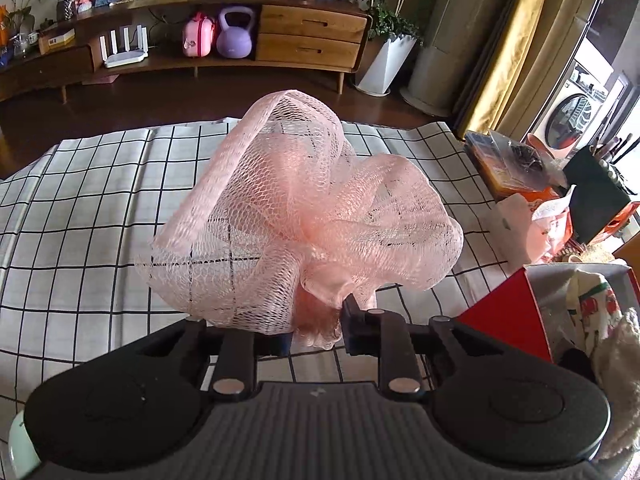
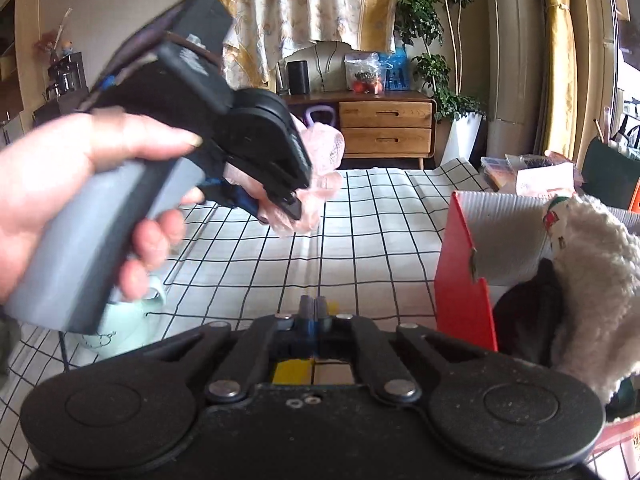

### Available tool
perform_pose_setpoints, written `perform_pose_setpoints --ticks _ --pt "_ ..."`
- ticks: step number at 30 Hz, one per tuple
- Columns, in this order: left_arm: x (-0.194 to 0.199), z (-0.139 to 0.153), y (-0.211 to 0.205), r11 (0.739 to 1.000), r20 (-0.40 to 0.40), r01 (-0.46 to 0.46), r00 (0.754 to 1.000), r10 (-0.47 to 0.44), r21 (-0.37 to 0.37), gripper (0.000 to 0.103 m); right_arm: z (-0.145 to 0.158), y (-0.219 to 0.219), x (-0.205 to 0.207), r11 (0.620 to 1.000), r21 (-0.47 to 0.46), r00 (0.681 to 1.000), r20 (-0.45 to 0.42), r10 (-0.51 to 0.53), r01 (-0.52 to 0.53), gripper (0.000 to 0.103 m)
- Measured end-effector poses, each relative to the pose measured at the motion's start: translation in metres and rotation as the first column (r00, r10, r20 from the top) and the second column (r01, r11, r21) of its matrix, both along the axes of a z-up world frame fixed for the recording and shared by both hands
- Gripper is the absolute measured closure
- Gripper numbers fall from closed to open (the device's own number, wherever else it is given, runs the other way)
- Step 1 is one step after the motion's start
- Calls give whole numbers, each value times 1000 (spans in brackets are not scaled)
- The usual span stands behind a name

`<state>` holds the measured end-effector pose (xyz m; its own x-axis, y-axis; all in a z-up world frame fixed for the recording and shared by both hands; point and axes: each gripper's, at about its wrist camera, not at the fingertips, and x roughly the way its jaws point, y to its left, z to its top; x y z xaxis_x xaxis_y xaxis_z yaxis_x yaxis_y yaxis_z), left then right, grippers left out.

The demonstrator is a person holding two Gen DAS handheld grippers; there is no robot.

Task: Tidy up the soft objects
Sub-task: 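Lift the pink puff with the left tool while the right tool carries the sponge to the box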

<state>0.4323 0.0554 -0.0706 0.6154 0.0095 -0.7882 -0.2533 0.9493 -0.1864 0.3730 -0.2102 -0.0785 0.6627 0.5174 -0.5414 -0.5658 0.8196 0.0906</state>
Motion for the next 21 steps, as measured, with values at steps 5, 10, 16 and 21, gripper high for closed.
perform_pose_setpoints --ticks 5,10,16,21 --pt "-29 19 -5 999 41 42 998 -42 -7 80 -6 -16 -4 999 -8 997 -55 45 -45 100" --pt "-44 23 -9 997 45 77 996 -77 -3 80 -9 -7 -6 998 -18 996 -60 59 -60 76" --pt "-45 23 -9 996 59 85 995 -86 6 81 -27 22 7 997 -55 994 -99 43 -49 46" --pt "-46 17 -8 995 67 101 993 -101 7 81 -46 48 27 995 -100 992 -129 -8 -5 45"
